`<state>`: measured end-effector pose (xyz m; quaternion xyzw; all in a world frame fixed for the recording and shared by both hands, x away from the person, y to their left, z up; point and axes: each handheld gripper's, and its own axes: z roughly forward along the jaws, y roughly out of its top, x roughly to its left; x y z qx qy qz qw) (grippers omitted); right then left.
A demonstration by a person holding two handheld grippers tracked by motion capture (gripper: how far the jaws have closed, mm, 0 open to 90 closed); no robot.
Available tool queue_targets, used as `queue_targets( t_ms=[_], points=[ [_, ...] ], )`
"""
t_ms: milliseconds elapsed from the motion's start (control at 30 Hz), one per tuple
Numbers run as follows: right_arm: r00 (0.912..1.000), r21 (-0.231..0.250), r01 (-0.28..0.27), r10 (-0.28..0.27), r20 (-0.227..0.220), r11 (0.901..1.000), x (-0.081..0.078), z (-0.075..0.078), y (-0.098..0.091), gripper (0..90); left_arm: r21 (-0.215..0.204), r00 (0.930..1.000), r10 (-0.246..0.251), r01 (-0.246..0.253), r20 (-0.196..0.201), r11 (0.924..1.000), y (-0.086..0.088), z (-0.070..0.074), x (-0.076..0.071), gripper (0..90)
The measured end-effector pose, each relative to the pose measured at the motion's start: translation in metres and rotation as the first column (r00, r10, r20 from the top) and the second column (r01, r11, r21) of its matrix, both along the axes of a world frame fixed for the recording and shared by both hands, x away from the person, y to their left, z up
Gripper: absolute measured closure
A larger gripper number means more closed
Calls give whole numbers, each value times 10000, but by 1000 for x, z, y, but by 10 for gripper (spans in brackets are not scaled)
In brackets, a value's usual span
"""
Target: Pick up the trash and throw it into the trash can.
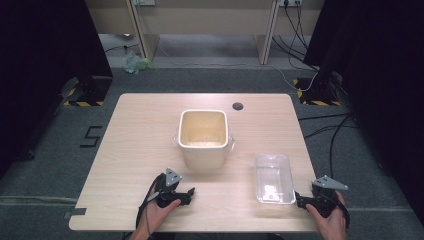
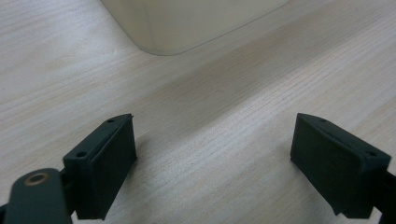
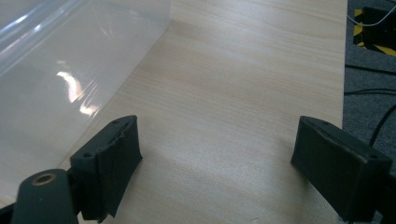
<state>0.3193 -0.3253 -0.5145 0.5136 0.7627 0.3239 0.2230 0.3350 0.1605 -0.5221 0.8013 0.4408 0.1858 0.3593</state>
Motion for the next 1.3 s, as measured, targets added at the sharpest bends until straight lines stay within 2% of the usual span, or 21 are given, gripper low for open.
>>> queue_targets(
  t_ms=[567, 900, 967, 1000, 1167, 1300],
  points=[
    [9998, 67, -166, 165, 107, 9998, 5, 1, -1, 190, -3, 10000, -6, 6, -1, 10000, 0, 0, 0, 131],
    [9993, 360, -157, 145, 340, 9992, 27, 13, -1, 204, -101, 10000, 32, -32, 81, 9999, -1, 0, -1, 150],
    [9989, 331, -271, 258, 391, 9991, 31, 15, 1, 205, -337, 9998, 53, -46, 204, 9994, -4, 2, -3, 148],
    [9982, 248, -459, 449, 387, 9986, 35, 16, 3, 207, -451, 9994, -87, 102, 346, 9989, -11, 6, -3, 149],
    [9981, 240, -523, 515, 331, 9983, 45, 15, 8, 213, -427, 9979, -366, 389, 543, 9983, -24, 12, -2, 149],
    [9954, 271, -900, 889, 368, 9956, 51, 14, 13, 212, -464, 9973, -437, 465, 588, 9978, -32, 15, 3, 149]
  ],
)
